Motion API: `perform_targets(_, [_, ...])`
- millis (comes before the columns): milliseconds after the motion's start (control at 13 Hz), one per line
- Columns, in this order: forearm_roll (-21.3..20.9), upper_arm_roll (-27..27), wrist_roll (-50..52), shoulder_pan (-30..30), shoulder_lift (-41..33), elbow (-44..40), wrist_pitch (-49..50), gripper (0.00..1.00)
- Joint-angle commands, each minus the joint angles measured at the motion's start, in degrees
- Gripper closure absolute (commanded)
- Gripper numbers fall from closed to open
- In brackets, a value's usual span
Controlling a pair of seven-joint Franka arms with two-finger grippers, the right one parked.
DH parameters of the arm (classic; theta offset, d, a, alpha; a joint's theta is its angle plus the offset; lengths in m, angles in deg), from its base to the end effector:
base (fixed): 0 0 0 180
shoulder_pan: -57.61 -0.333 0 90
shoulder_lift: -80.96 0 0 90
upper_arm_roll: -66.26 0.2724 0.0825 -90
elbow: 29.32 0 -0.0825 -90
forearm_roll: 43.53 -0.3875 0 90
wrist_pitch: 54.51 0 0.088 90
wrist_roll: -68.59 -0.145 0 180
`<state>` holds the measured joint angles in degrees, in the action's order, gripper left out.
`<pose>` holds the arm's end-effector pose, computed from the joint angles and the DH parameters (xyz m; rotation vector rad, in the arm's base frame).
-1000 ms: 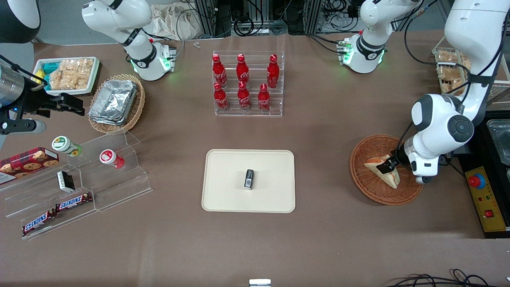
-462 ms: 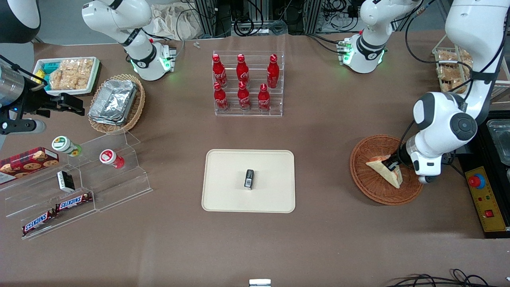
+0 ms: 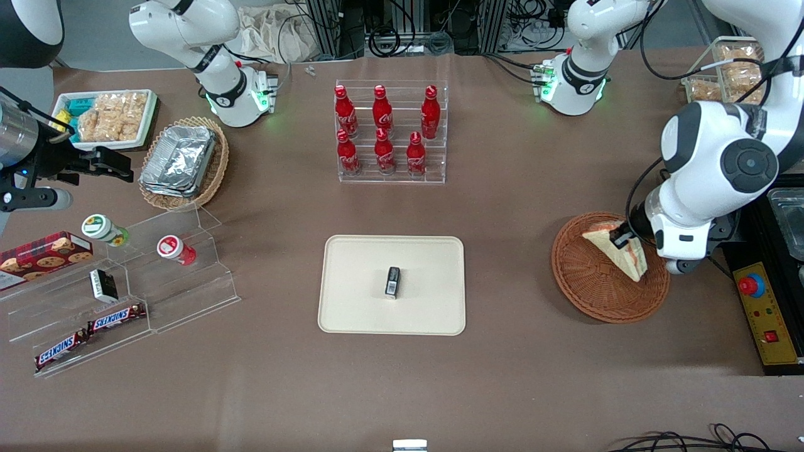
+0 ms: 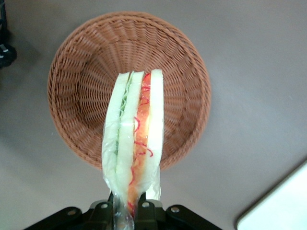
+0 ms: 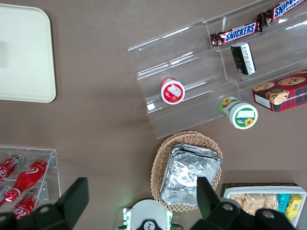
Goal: Place sandwich from basket to tray
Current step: 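Carry the held sandwich from the basket over the cream tray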
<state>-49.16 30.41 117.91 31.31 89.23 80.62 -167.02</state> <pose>0.5688 -0.0820 0.3423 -2.9364 -0.9979 0.0916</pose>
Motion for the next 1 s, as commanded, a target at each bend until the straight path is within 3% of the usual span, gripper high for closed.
perform_targets(0, [-0.27, -4.11, 0.87, 0.2, 1.05, -5.52, 4.05, 0.96])
perform_targets(231, [-0.62, -9.4, 0.52, 2.29, 1.22, -7.03, 3.18, 1.0])
perform_targets(538, [-7.99, -9.41, 0.95, 12.48, 5.52, -9.92, 2.56, 1.0])
perform_targets(923, [-15.28, -9.32, 0.95, 20.83, 18.34, -17.21, 2.3, 1.0])
